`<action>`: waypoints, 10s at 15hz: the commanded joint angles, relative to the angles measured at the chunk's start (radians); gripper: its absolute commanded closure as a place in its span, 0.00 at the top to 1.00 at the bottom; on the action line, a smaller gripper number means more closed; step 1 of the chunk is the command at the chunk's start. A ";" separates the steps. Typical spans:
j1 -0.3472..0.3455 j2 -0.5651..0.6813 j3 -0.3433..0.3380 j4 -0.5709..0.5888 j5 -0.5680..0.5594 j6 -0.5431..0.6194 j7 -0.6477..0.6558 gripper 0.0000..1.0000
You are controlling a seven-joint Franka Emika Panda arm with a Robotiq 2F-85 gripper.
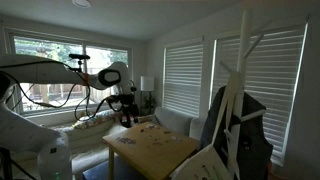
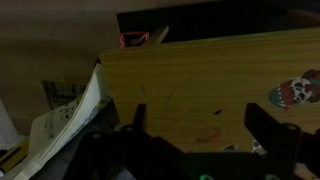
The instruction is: Move the bag over to a different stock on the coat hanger twice
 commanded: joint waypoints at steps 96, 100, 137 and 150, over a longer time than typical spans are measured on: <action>-0.306 0.551 -0.153 0.665 -0.924 0.781 0.732 0.01; -0.317 0.511 -0.202 0.574 -0.887 0.872 0.680 0.01; -0.291 0.869 -0.323 0.713 -0.438 1.129 0.340 0.01; -0.251 0.870 -0.296 0.734 -0.064 0.859 -0.062 0.77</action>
